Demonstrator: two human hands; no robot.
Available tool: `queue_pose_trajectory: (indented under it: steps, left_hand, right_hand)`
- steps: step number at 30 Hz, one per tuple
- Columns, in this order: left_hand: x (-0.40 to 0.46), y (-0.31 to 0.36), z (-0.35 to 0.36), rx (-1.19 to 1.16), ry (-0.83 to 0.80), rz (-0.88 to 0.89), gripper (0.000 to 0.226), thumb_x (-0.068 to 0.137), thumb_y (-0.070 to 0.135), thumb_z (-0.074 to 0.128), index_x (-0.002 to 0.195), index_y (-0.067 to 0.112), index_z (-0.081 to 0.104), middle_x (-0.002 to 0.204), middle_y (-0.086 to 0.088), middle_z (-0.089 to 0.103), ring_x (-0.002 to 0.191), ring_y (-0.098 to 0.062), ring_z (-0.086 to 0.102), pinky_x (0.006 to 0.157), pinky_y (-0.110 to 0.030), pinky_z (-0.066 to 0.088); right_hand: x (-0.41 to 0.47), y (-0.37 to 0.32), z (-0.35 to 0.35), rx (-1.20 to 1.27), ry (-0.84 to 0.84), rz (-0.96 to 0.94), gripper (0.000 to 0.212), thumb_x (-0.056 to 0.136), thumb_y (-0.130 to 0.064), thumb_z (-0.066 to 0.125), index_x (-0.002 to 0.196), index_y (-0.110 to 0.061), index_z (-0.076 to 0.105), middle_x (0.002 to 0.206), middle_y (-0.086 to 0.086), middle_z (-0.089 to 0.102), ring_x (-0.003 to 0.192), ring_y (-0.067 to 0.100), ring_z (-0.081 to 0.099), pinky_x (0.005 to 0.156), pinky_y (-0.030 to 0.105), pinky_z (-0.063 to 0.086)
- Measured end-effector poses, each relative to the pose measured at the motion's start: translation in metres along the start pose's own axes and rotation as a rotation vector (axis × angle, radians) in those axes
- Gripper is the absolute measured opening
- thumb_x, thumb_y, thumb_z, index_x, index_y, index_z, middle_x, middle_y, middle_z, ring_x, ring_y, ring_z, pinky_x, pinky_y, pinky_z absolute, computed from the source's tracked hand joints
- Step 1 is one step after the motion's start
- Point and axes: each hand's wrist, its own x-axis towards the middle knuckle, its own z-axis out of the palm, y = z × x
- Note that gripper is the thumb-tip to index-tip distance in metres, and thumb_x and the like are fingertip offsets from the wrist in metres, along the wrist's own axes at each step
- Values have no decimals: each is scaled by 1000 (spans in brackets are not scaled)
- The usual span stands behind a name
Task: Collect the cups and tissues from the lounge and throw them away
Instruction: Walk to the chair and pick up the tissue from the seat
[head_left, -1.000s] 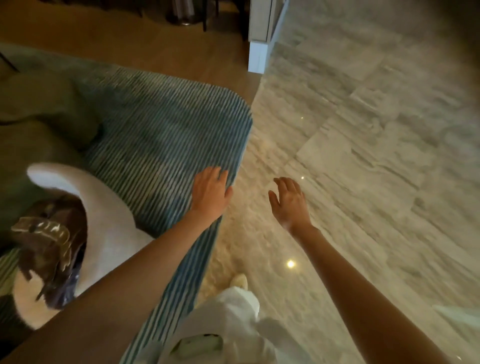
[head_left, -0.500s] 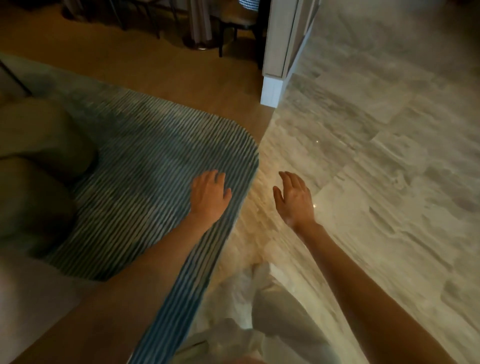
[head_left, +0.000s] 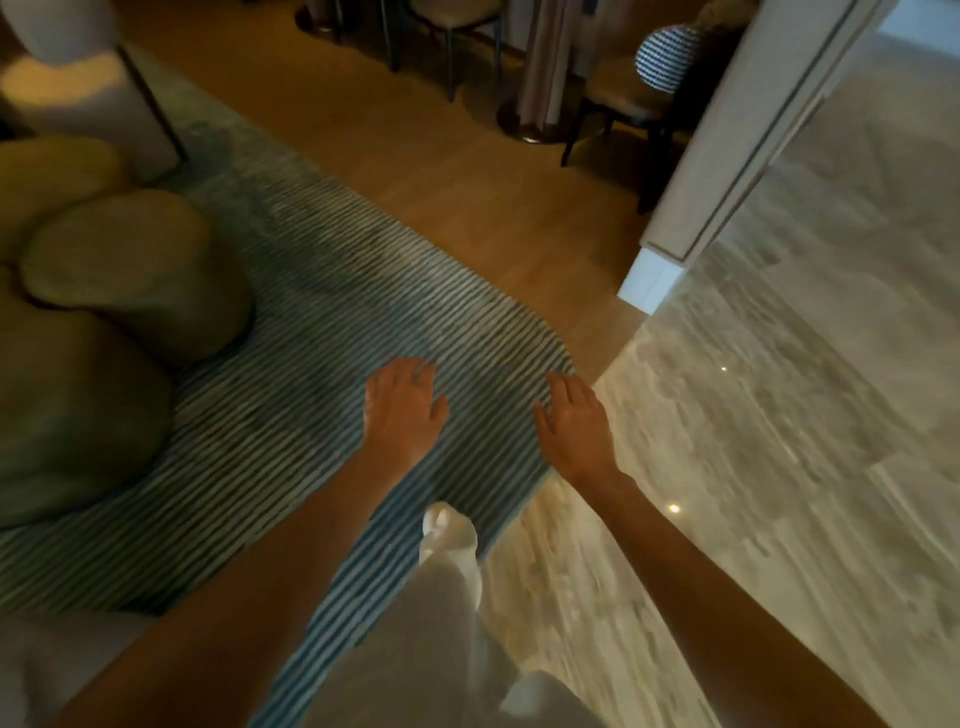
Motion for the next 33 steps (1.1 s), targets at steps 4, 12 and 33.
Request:
queue_pose_trajectory:
  steps: [4, 12, 33]
  left_hand:
    - [101, -32, -16, -50, 11, -113, 53, 94, 41, 44, 139, 13, 40, 142, -10, 44, 131, -29, 38, 109, -43, 29]
    - [279, -77, -37, -6, -7, -152, 51, 95, 41, 44, 137, 12, 41, 141, -10, 44, 131, -28, 37, 108, -42, 29]
    - [778, -204, -85, -37, 57, -473, 52, 96, 42, 42, 139, 12, 40, 144, -10, 41, 134, -28, 34, 109, -40, 27]
  right_hand:
    - [122, -6, -5, 9, -28, -17, 47, 101, -26, 40, 141, -3, 37, 145, 16, 40, 135, 29, 34, 115, 35, 22]
    - [332, -7, -12, 54, -8, -85, 43, 101, -23, 39, 138, 0, 42, 138, 19, 47, 129, 31, 41, 113, 38, 26]
    - [931, -38, -13, -14, -184, -460, 42, 100, -25, 42, 137, -5, 46, 138, 15, 49, 134, 30, 36, 109, 42, 30]
